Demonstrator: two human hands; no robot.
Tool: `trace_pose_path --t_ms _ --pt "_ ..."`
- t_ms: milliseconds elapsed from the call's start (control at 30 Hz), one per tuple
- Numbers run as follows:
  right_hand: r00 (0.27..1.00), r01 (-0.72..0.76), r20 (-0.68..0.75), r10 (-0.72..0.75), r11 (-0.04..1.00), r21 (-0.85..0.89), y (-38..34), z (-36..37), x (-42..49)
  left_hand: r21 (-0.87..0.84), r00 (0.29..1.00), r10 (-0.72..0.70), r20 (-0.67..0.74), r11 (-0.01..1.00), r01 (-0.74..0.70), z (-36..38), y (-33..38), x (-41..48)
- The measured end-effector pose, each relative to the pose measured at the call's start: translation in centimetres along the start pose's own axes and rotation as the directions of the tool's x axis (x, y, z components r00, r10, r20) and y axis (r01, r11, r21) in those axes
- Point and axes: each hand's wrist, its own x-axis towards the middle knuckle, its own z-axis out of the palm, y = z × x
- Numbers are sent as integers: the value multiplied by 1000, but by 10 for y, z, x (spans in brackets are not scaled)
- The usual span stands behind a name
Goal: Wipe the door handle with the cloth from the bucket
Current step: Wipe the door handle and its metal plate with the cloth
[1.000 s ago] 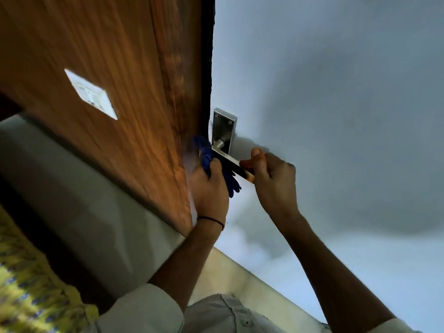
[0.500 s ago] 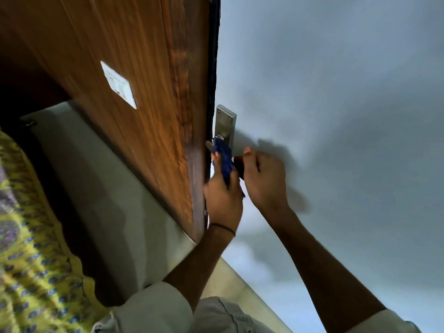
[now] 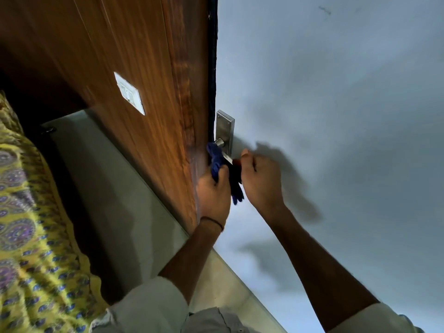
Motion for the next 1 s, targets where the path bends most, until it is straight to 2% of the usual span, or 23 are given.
trace_pose_path --t_ms 67,133,267,333,400,467,600,700,867,1000 --pt "1000 16 2 -16 1000 -5 -2 -3 -3 -56 997 -4 83 998 8 1 -4 -28" --pt "1000 18 8 -18 1000 8 -4 -7 -6 -33 995 6 103 999 -3 3 -4 -39" --pt "999 28 32 -27 999 -27 1 -4 -1 68 1000 -12 -28 998 13 5 7 3" --pt "1000 23 18 -22 1000 -20 3 -1 0 -68 987 -139 -85 989 133 0 12 32" --pt "1000 14 -10 -14 1000 3 5 1 0 -275 954 -300 -29 920 281 -8 8 53" --pt "999 36 -20 -35 999 22 7 1 -1 -416 914 -399 72 821 391 -13 -4 62" --pt "994 106 11 -106 994 21 6 -4 -6 -585 860 -410 303 632 508 -1 -24 33" --pt "997 31 74 -35 998 54 5 -12 -3 -607 824 -430 369 560 564 4 -22 19" --pt "982 151 120 -143 986 -65 2 -14 -6 -649 827 -503 250 547 529 -6 -3 69" --pt "987 138 93 -133 989 -59 6 -11 -4 -625 866 -493 88 649 433 1 10 64"
